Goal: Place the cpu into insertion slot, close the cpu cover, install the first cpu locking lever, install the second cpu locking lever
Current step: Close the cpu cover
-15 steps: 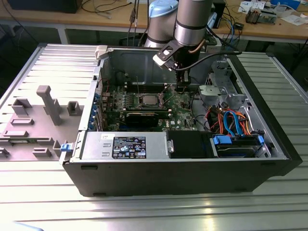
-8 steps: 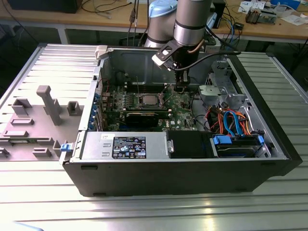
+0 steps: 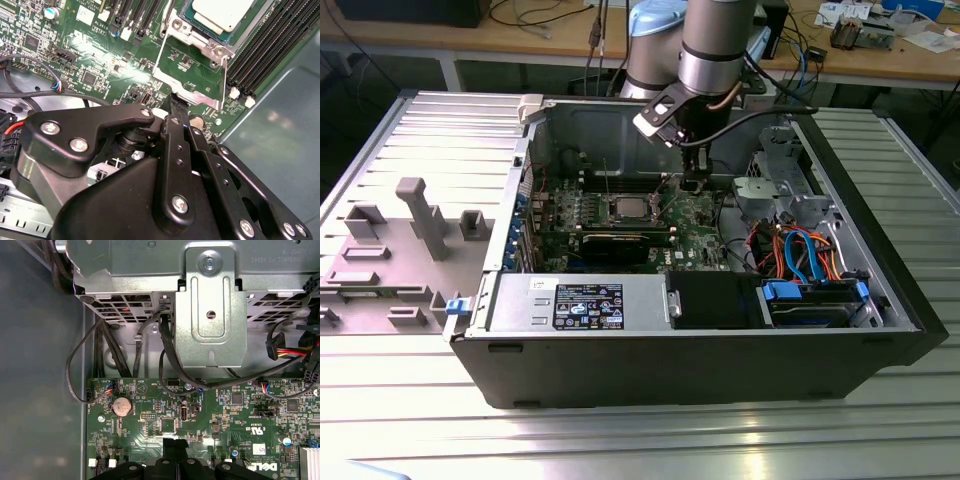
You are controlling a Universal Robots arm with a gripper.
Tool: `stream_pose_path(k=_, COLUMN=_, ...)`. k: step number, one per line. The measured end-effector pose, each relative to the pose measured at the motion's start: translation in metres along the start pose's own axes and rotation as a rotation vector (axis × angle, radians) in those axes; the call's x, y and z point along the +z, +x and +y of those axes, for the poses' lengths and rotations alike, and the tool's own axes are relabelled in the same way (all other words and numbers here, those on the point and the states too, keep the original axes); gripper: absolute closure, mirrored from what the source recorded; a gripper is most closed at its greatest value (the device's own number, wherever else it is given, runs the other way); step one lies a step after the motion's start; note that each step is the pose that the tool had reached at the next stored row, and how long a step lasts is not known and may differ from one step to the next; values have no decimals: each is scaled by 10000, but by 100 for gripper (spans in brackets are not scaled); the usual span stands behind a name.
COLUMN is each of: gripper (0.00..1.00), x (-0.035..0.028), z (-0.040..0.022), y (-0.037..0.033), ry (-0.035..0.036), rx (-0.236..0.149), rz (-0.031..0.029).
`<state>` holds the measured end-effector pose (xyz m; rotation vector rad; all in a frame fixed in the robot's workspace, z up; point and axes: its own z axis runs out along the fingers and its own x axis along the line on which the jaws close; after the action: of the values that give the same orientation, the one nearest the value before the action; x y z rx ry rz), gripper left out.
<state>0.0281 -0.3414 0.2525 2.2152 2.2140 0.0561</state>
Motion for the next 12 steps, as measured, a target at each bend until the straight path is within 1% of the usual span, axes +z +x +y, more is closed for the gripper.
stream_pose_path(k=5, gripper=89, x=-1, z=-21, y=0, ry=0, rx=0, rz=-1)
stream_pose_path(k=12, gripper=89, x=-1, z=-26, y=0, ry=0, rx=1, rz=-1)
